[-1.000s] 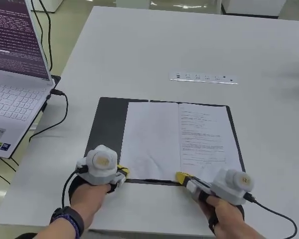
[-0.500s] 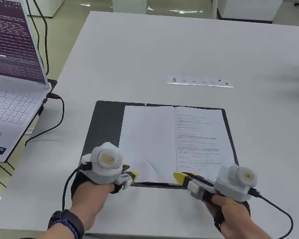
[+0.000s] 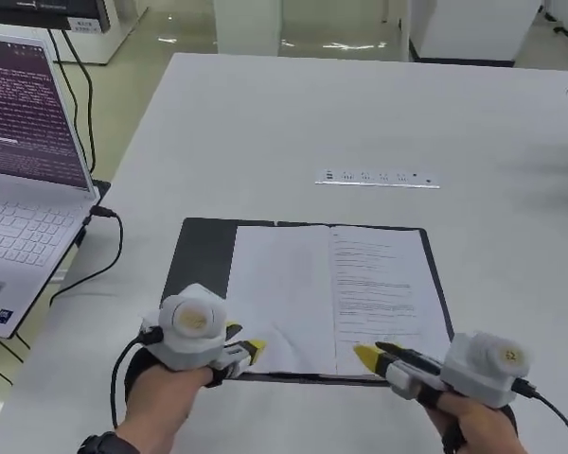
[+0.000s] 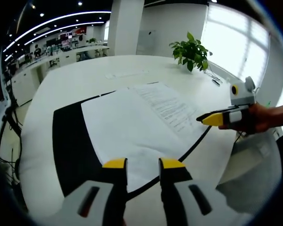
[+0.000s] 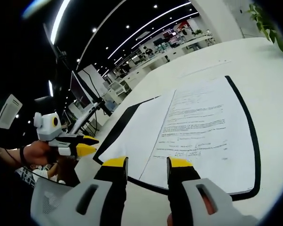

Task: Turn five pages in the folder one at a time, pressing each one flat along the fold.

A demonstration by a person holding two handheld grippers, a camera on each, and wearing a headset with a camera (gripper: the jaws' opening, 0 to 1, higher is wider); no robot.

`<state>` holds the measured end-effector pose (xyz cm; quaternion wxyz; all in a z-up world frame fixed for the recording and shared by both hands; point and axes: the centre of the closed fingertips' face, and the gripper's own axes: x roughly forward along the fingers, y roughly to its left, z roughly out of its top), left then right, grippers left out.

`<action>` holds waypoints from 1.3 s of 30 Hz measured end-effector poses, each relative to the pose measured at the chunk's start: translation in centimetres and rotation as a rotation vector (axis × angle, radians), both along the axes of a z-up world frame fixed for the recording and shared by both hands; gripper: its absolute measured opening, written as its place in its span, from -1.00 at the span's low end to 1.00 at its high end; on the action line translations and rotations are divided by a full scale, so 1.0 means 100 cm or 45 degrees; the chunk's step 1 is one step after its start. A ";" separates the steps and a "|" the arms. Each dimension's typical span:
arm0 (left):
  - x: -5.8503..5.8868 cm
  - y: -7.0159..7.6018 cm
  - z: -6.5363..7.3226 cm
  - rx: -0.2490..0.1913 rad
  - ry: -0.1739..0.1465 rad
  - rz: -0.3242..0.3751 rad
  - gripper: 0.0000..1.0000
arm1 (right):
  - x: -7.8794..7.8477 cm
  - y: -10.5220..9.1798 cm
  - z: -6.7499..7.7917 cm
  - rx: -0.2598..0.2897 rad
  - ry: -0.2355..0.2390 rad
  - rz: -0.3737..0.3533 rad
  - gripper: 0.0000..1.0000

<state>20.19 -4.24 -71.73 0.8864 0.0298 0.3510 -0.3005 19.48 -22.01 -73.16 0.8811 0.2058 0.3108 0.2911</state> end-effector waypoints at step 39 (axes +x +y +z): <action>-0.037 0.045 0.058 -0.102 -0.150 0.088 0.35 | -0.043 -0.070 0.041 -0.182 -0.144 0.032 0.24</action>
